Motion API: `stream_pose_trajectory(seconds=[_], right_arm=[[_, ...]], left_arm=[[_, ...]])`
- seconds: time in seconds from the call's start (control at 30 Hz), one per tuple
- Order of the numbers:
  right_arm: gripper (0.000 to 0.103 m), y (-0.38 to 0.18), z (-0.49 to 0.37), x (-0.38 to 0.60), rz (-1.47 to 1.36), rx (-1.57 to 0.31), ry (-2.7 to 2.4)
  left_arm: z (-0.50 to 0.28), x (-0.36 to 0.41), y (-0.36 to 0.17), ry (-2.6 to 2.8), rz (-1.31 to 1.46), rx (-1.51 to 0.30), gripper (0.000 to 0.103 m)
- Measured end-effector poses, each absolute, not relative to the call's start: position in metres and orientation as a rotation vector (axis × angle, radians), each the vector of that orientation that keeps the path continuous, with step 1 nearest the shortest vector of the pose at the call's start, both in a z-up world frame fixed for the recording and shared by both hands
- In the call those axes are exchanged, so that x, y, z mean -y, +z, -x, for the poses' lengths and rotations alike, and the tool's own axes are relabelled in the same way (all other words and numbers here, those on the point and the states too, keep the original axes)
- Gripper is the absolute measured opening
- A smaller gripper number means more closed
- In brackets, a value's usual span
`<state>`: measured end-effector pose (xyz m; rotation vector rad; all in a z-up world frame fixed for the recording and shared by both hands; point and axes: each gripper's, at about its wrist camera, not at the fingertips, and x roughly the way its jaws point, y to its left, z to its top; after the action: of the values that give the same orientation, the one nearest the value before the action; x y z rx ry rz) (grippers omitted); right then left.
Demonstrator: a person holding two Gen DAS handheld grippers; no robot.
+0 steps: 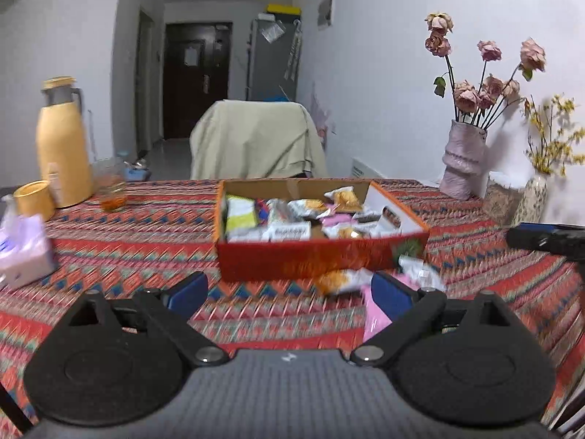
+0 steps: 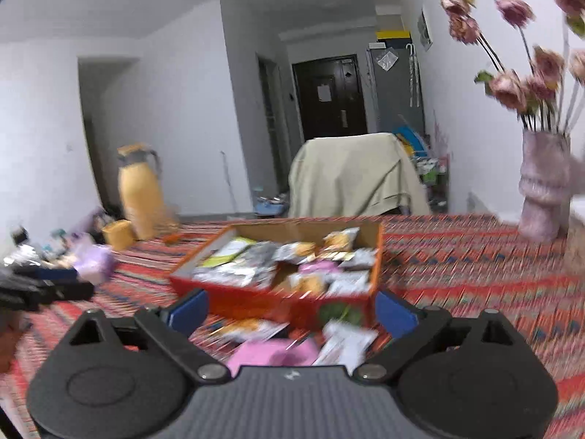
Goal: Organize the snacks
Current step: 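Move both tools back over the snack pile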
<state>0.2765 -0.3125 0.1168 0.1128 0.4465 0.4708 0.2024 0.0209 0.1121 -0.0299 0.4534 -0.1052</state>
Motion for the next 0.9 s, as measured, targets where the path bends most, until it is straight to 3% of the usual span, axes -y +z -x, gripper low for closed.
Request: stream_pose_trajectory(seconds=[0.5,0.9], right_arm=[[0.102,0.025,-0.118,0.302,-0.047,-0.44,0.296],[0.102,-0.003,-0.087,0.292,0.034,-0.485,0.248]], left_arm=[[-0.096,-0.027,0.022,-0.07,0.133,-0.541,0.099],[-0.083,-0.029,0.004,-0.075,0.162,-0.587,0.099]])
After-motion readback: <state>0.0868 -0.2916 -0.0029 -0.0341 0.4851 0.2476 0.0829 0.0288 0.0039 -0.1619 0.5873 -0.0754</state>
